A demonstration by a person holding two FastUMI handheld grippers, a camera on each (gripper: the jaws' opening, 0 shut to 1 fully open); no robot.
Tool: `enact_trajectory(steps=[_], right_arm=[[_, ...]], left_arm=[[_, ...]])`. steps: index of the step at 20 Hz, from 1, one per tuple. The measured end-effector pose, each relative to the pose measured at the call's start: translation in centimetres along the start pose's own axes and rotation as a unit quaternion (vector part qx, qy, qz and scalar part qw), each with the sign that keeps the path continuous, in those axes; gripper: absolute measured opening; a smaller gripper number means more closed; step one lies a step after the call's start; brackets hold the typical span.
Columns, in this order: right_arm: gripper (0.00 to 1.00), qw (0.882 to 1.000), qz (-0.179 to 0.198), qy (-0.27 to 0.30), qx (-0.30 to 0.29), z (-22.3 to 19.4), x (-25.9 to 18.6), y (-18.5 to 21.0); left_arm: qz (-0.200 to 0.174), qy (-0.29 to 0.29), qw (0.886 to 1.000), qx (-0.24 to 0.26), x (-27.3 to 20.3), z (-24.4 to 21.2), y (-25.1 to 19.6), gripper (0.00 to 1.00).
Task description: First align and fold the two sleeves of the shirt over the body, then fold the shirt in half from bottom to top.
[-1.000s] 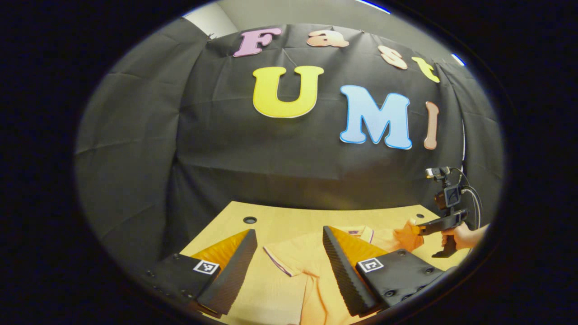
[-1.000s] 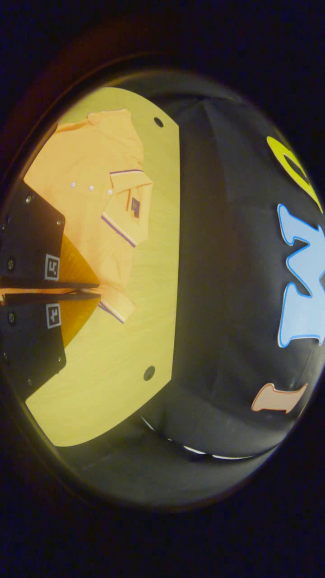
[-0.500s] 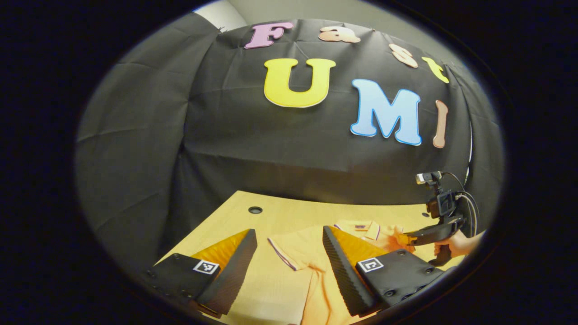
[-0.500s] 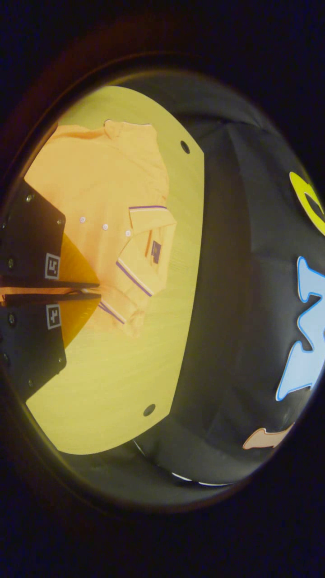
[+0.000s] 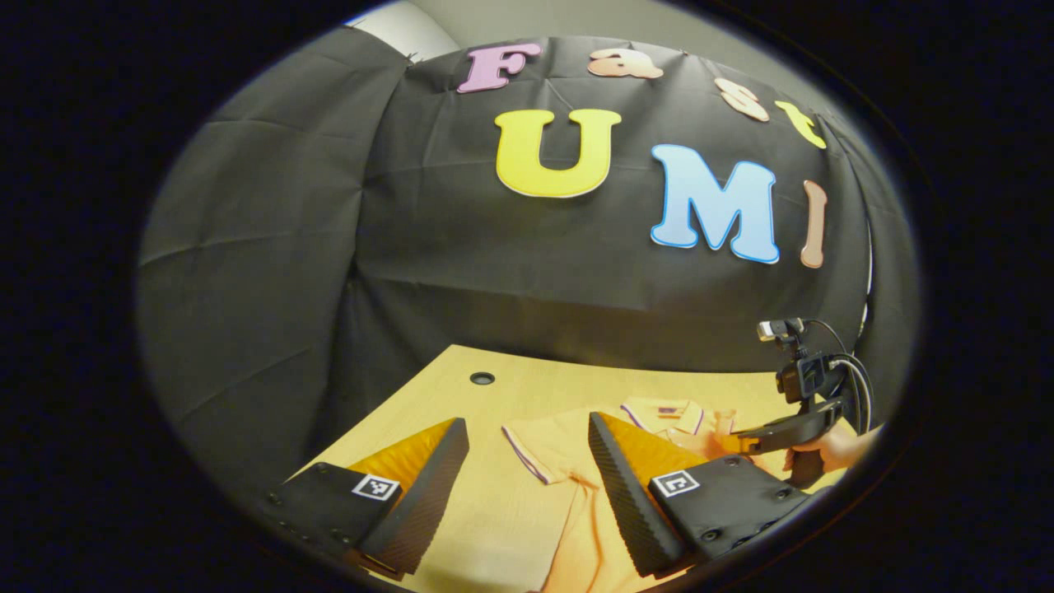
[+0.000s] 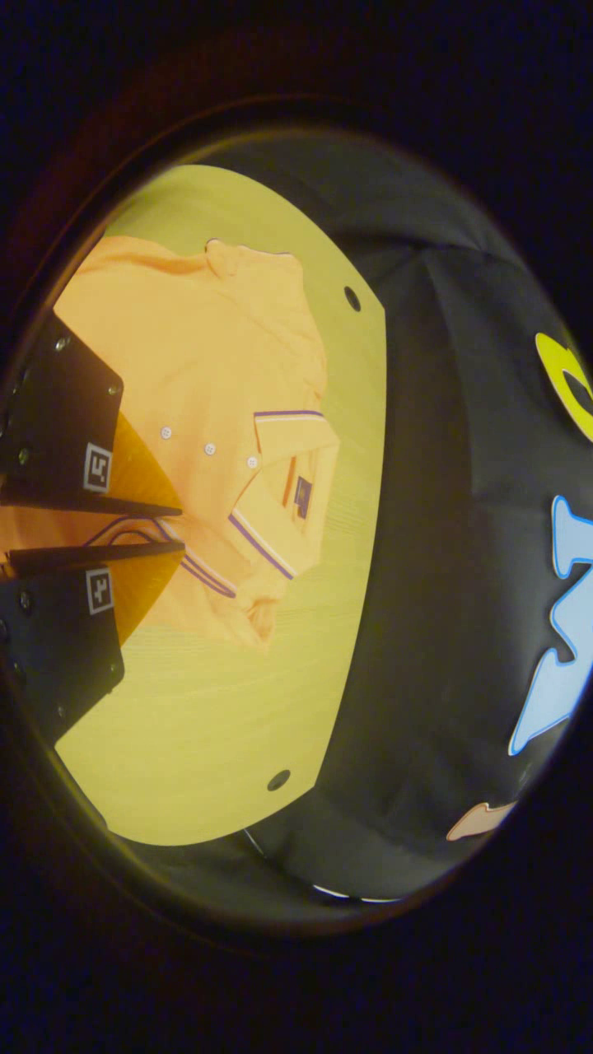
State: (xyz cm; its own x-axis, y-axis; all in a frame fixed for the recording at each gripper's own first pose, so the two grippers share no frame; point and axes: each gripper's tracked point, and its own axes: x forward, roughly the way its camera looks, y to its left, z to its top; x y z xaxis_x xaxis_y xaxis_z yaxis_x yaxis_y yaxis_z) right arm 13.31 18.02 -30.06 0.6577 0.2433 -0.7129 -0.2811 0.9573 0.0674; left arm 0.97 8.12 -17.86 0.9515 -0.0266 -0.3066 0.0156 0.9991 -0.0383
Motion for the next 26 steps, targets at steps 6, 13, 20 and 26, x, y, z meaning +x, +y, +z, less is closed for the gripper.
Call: enact_trajectory(steps=[6,13,20,26], right_arm=[[0.59,0.999,0.038,-0.03,0.001,0.4,-3.3,0.9],[0.93,0.993,0.031,-0.114,-0.018,1.8,-11.4,0.5],[0.93,0.987,0.024,-0.16,0.022,1.9,-18.5,0.5],[0.93,0.984,-0.002,-0.165,0.069,0.3,-22.9,-0.3]], left_arm=[[-0.008,0.001,1.0,0.008,-0.8,-0.5,-2.5,0.96],[-0.013,0.022,1.0,0.0,0.3,-3.1,-4.6,0.95],[-0.01,0.059,0.998,-0.008,5.6,-5.8,-3.9,0.96],[0.007,0.098,0.995,-0.011,12.0,-8.6,-1.9,0.94]])
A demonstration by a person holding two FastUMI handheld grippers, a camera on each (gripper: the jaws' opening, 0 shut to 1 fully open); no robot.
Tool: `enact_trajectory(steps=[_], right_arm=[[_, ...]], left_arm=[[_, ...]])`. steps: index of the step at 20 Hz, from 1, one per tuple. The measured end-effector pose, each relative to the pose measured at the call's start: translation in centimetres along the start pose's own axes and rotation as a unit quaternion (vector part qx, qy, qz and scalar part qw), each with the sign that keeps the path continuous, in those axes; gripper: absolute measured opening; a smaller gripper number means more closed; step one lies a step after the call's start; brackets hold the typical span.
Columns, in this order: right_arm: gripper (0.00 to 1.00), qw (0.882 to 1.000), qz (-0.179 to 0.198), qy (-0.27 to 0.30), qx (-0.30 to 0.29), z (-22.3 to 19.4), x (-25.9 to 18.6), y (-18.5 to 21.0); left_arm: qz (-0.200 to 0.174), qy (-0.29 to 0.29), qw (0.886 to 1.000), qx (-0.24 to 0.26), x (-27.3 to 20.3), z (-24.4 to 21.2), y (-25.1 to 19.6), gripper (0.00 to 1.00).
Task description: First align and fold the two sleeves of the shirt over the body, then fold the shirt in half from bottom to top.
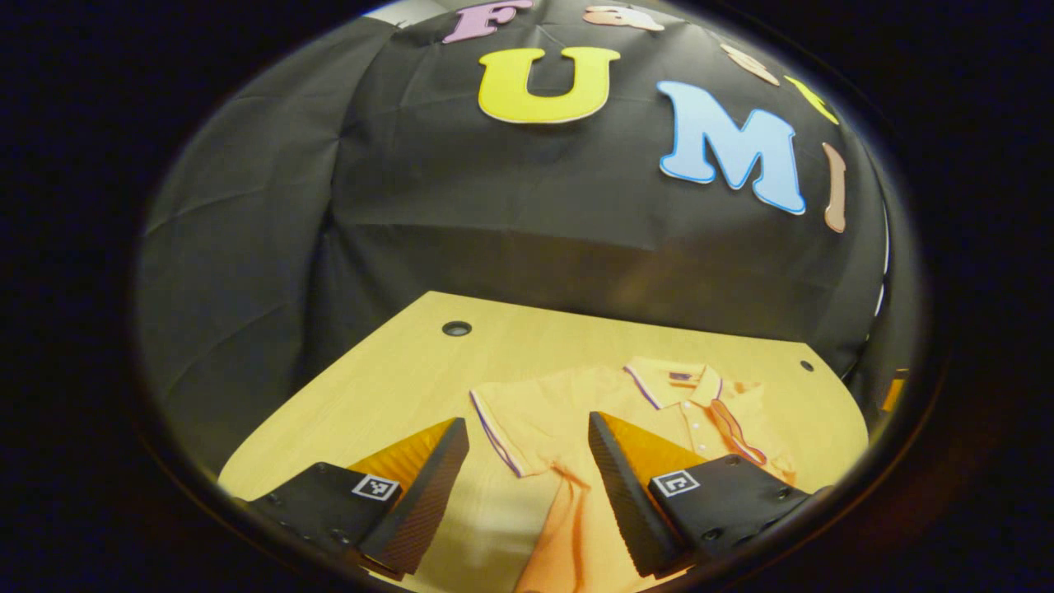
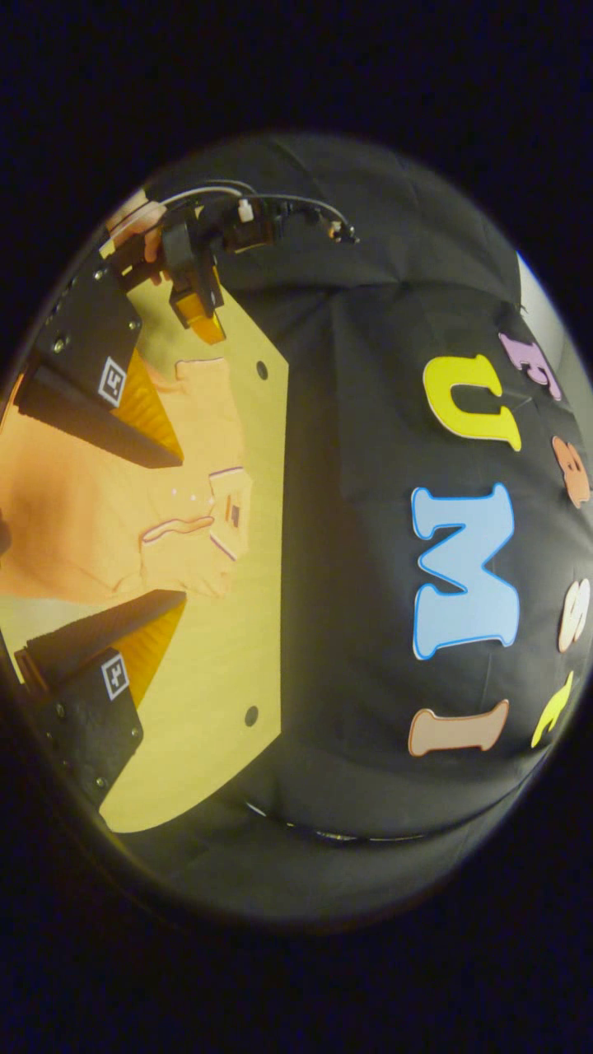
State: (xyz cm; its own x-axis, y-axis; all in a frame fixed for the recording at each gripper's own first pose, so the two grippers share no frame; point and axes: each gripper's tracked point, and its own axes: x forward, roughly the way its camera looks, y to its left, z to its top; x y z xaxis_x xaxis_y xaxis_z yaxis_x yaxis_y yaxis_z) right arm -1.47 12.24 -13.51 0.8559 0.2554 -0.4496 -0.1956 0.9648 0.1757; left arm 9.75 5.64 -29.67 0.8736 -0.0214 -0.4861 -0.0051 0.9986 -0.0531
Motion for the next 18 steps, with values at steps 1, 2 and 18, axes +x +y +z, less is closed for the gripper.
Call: enact_trajectory(steps=[1,2,18], right_arm=[[0.93,1.0,-0.01,-0.003,0.007,0.2,-0.7,-0.3],[0.93,1.0,-0.023,-0.001,0.011,0.1,-1.3,-0.7],[0.93,0.997,-0.071,0.027,0.023,1.2,-3.9,1.4]], left_arm=[[0.004,0.004,1.0,-0.002,1.2,-0.2,0.4,0.94],[0.008,0.008,1.0,-0.007,2.3,-0.3,0.8,0.94],[0.025,0.081,0.996,0.002,15.1,-4.8,3.8,0.96]])
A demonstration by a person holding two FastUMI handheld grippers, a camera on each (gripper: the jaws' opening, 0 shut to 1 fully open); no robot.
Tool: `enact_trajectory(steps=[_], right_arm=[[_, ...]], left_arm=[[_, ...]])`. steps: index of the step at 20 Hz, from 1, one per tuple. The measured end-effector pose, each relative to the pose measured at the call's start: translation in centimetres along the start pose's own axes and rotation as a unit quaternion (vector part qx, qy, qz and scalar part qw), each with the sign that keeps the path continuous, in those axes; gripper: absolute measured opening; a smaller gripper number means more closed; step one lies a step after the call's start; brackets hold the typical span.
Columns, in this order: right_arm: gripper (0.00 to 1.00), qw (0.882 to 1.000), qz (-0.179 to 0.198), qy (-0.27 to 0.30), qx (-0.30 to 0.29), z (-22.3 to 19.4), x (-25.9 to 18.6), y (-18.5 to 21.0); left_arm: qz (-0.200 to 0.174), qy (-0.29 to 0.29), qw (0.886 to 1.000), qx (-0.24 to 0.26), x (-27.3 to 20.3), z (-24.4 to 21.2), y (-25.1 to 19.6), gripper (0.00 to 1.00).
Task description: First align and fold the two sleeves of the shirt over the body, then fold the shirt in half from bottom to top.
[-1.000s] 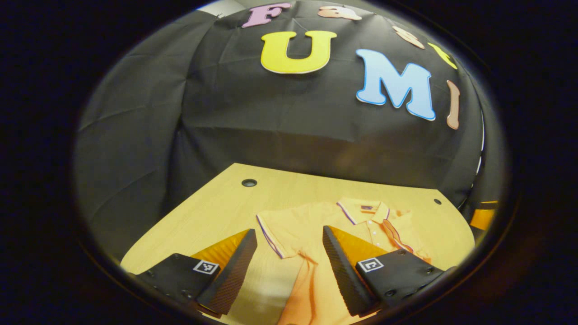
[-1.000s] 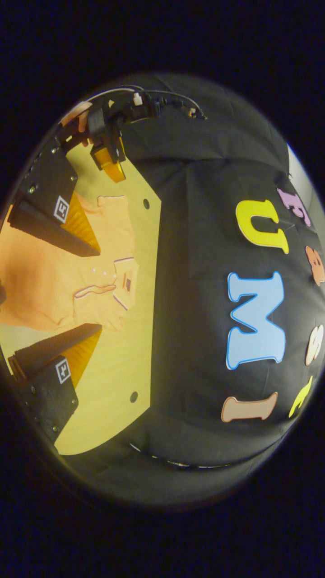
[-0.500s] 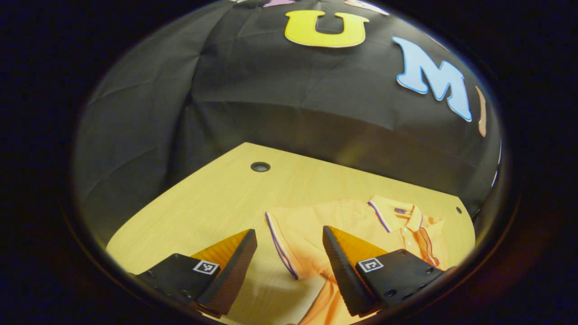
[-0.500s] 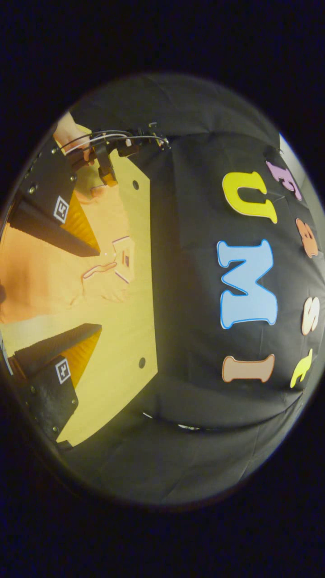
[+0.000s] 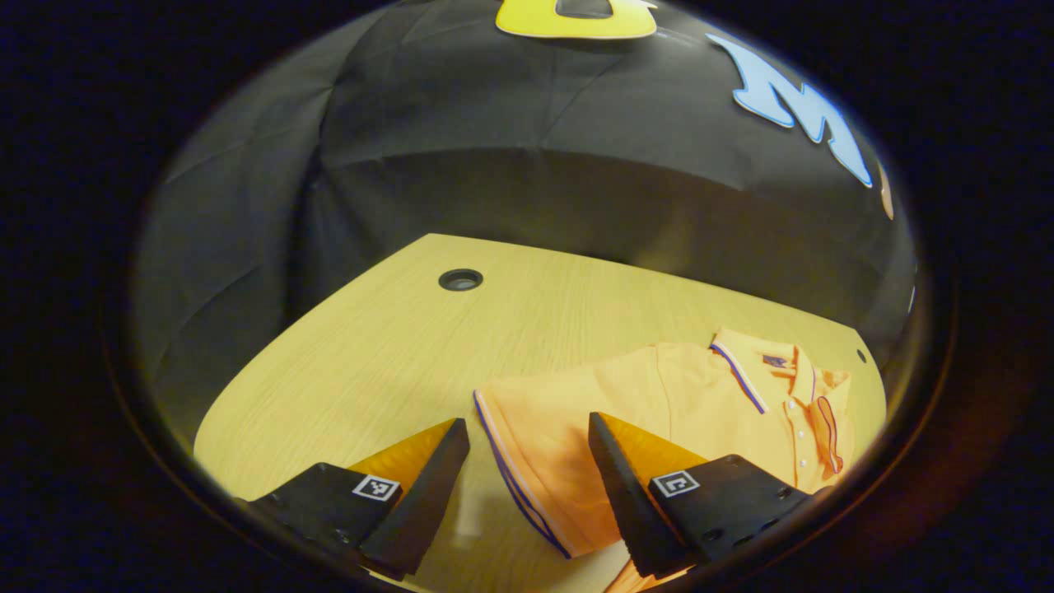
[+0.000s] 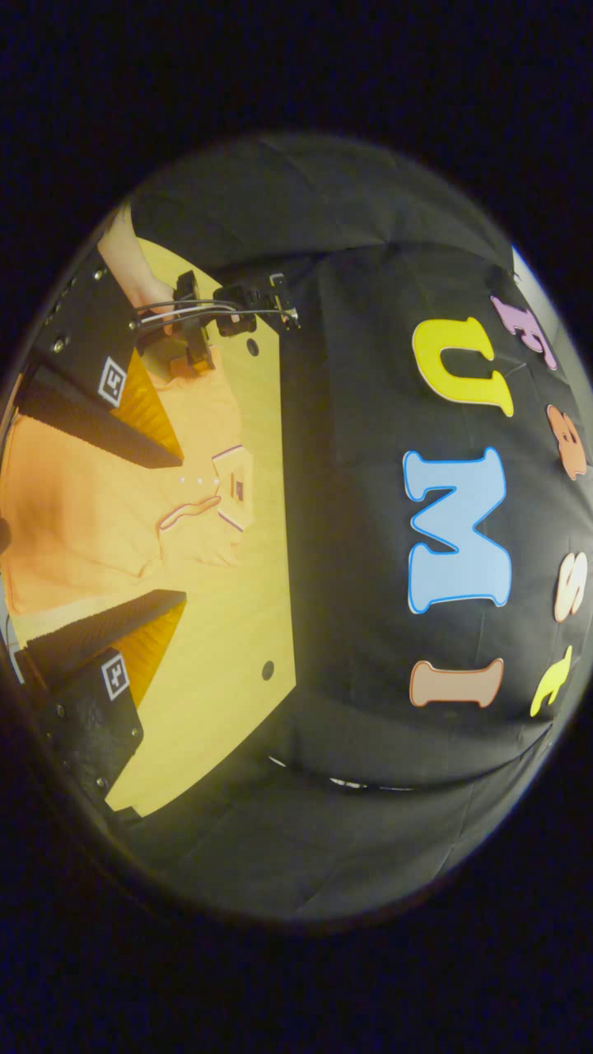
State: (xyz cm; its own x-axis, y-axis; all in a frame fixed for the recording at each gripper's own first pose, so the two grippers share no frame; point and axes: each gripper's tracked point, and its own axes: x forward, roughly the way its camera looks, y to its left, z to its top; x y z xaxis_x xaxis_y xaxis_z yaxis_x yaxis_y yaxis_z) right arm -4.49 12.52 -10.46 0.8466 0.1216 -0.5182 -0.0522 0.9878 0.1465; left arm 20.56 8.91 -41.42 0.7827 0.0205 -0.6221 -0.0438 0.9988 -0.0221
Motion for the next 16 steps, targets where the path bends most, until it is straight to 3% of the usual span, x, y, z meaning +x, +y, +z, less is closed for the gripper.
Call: enact_trajectory(steps=[7,8,9,10,11,12,13,14,16], right_arm=[[0.93,1.0,0.008,0.012,0.012,-0.4,0.8,0.2],[0.93,1.0,0.009,0.016,0.016,-0.7,0.9,0.1],[0.93,1.0,0.009,0.02,0.02,-0.9,1.0,0.1],[0.93,0.999,0.009,0.023,0.024,-1.1,1.1,0.0],[0.93,0.999,0.009,0.024,0.027,-1.2,1.2,-0.1],[0.93,0.999,0.008,0.023,0.029,-1.2,1.3,-0.2],[0.93,0.999,0.005,0.022,0.03,-1.2,1.2,-0.4],[0.93,0.999,0.003,0.022,0.031,-1.2,1.2,-0.5],[0.93,0.999,0.002,0.025,0.034,-1.4,1.1,-0.6]], left_arm=[[0.001,0.012,0.999,0.047,0.8,-0.2,-1.0,0.92],[0.006,0.012,0.999,0.044,1.1,-0.3,-0.9,0.87],[0.005,0.011,0.999,0.044,1.1,-0.4,-1.0,0.67],[0.001,0.008,0.999,0.046,1.0,-0.3,-1.2,0.65],[0.001,0.008,0.999,0.046,1.2,-0.2,-1.3,0.41],[0.001,0.011,0.998,0.056,1.2,-0.3,-1.3,0.34],[-0.004,0.01,0.998,0.06,1.3,-0.2,-1.7,0.33],[-0.004,0.013,0.998,0.067,1.2,-0.3,-1.9,0.14],[-0.002,0.012,0.997,0.079,1.4,-0.2,-2.0,0.14]])
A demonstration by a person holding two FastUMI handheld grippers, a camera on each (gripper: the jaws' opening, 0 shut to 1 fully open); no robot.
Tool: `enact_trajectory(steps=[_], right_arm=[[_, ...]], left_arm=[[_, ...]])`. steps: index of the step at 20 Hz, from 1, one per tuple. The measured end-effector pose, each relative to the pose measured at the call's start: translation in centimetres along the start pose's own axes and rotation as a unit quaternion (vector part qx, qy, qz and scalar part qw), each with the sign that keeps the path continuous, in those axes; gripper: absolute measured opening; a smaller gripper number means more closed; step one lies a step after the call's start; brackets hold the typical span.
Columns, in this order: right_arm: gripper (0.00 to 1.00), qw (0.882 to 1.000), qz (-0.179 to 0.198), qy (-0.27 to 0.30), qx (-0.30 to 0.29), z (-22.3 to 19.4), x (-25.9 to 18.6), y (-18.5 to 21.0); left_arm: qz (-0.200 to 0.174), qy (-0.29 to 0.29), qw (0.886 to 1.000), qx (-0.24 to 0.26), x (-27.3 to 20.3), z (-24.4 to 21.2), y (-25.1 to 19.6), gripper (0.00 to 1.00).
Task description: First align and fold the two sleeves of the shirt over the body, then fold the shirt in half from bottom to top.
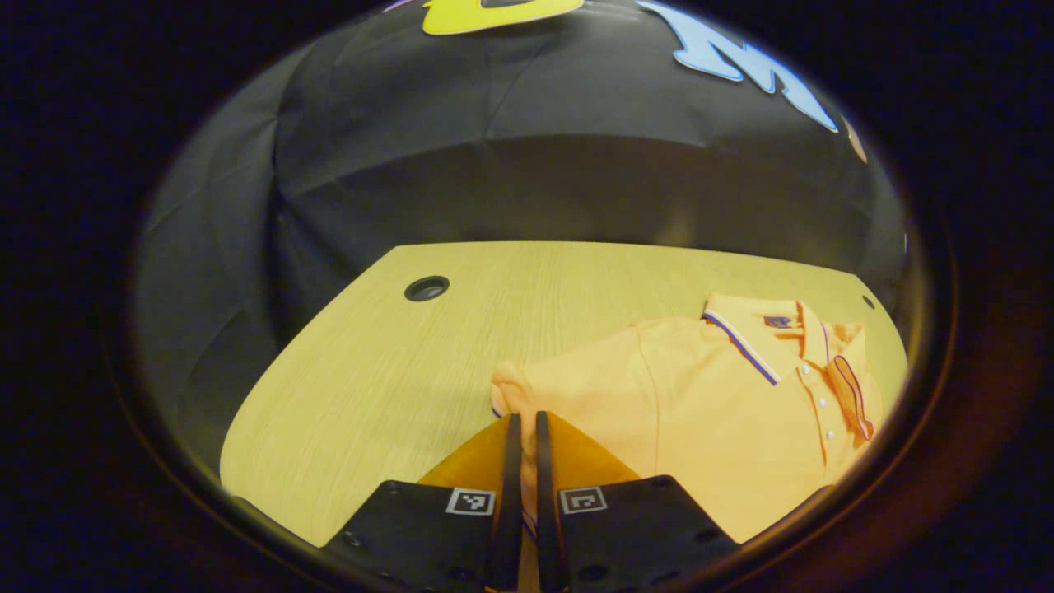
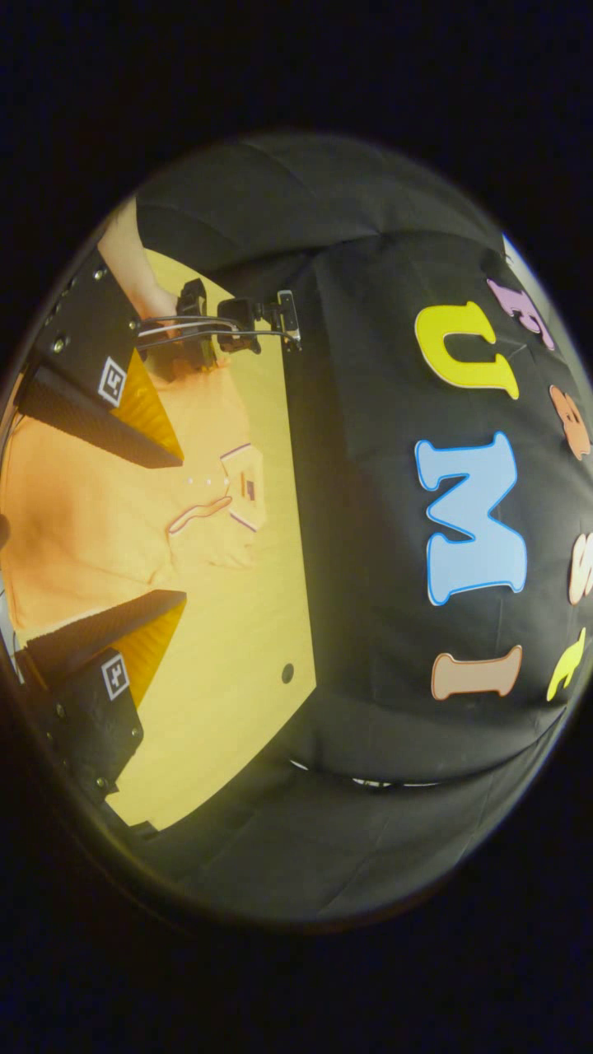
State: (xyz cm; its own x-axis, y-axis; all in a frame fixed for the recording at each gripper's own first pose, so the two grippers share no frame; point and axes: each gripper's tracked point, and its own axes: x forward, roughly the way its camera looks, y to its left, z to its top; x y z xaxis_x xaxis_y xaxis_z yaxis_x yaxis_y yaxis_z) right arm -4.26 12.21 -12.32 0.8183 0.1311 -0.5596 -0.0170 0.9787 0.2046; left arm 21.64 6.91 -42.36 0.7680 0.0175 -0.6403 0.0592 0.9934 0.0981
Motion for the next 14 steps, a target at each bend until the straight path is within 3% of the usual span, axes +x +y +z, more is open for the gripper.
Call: enact_trajectory(steps=[5,14], right_arm=[[0.93,1.0,-0.015,-0.001,0.008,-0.5,-0.3,-0.9],[0.93,0.999,-0.036,-0.005,0.035,-1.3,0.0,-2.1]], left_arm=[[0.006,-0.035,0.999,0.011,-1.0,2.6,0.0,0.14],[-0.043,-0.064,0.995,0.067,-3.9,5.5,-5.7,0.15]])
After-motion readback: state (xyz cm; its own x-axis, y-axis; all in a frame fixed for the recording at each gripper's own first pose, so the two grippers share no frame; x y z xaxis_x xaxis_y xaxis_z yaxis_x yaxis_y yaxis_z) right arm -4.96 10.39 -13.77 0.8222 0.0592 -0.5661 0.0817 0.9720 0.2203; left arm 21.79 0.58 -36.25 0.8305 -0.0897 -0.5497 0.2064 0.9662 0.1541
